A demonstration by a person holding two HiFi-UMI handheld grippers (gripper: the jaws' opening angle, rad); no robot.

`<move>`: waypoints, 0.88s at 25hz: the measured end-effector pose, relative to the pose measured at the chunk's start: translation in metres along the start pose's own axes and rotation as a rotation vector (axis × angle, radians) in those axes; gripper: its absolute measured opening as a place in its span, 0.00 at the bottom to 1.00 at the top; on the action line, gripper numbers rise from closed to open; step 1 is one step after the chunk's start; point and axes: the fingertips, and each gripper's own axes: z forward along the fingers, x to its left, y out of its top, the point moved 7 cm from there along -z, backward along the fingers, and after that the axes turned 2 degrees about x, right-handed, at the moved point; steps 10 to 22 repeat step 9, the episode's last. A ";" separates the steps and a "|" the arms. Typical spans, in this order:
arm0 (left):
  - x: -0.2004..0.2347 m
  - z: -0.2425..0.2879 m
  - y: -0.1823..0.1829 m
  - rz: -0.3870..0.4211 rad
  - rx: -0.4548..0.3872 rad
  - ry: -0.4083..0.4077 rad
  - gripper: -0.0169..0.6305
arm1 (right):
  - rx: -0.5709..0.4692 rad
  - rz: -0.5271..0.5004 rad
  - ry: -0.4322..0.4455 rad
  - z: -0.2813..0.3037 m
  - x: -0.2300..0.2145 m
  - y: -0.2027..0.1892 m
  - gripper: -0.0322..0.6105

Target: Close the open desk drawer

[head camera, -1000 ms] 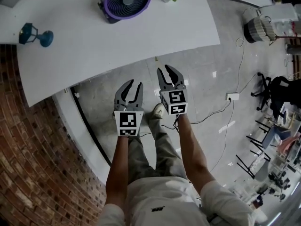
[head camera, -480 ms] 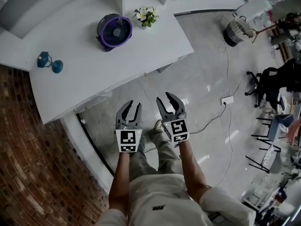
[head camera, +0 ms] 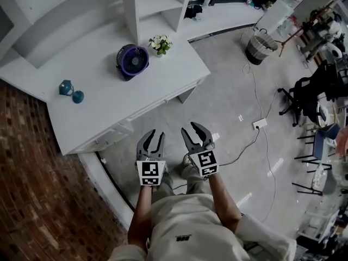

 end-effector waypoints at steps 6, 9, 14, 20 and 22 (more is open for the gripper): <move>-0.011 -0.009 0.002 0.014 0.004 -0.013 0.23 | -0.011 0.009 -0.003 -0.013 0.001 0.003 0.28; -0.014 -0.012 0.000 0.016 0.015 -0.018 0.23 | -0.005 0.006 0.000 -0.018 0.005 0.003 0.28; -0.014 -0.012 0.000 0.016 0.015 -0.018 0.23 | -0.005 0.006 0.000 -0.018 0.005 0.003 0.28; -0.014 -0.012 0.000 0.016 0.015 -0.018 0.23 | -0.005 0.006 0.000 -0.018 0.005 0.003 0.28; -0.014 -0.012 0.000 0.016 0.015 -0.018 0.23 | -0.005 0.006 0.000 -0.018 0.005 0.003 0.28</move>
